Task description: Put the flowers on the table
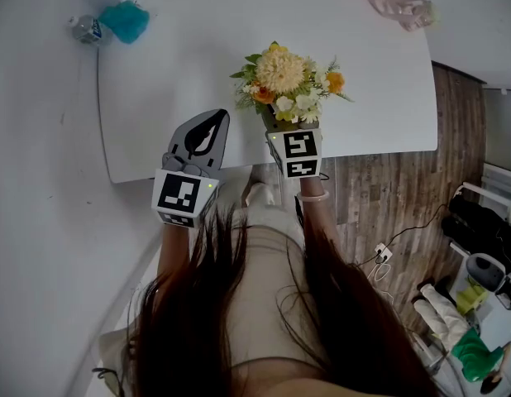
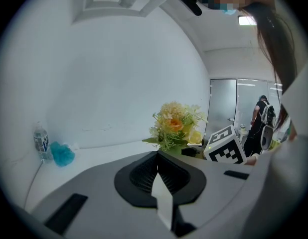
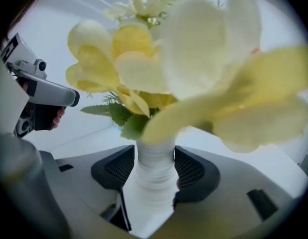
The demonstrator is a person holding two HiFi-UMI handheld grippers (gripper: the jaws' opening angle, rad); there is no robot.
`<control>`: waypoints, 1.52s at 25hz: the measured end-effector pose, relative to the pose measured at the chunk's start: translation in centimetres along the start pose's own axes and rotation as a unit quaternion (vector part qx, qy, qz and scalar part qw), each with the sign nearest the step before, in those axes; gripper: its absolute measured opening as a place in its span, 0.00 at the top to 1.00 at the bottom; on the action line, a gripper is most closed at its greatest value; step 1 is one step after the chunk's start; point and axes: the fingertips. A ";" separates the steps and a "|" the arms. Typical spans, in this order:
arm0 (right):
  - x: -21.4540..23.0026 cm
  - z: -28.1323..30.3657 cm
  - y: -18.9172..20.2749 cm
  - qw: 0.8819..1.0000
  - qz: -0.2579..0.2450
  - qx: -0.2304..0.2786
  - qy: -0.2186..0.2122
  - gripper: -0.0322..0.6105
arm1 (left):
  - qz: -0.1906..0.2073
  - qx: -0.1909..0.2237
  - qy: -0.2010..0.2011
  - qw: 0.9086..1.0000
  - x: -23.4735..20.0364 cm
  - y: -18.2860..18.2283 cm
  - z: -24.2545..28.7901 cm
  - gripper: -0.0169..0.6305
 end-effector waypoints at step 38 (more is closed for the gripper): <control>1.0 -5.3 1.6 0.999 0.036 -0.014 -0.017 0.55 | -0.007 0.034 -0.014 0.999 4.2 -1.2 -2.3 0.97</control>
Point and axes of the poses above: the fingertips, and each gripper's own axes: z forward along the fingers, x to its right, y out of its underside, and after that the axes turned 9 degrees about y, right-handed
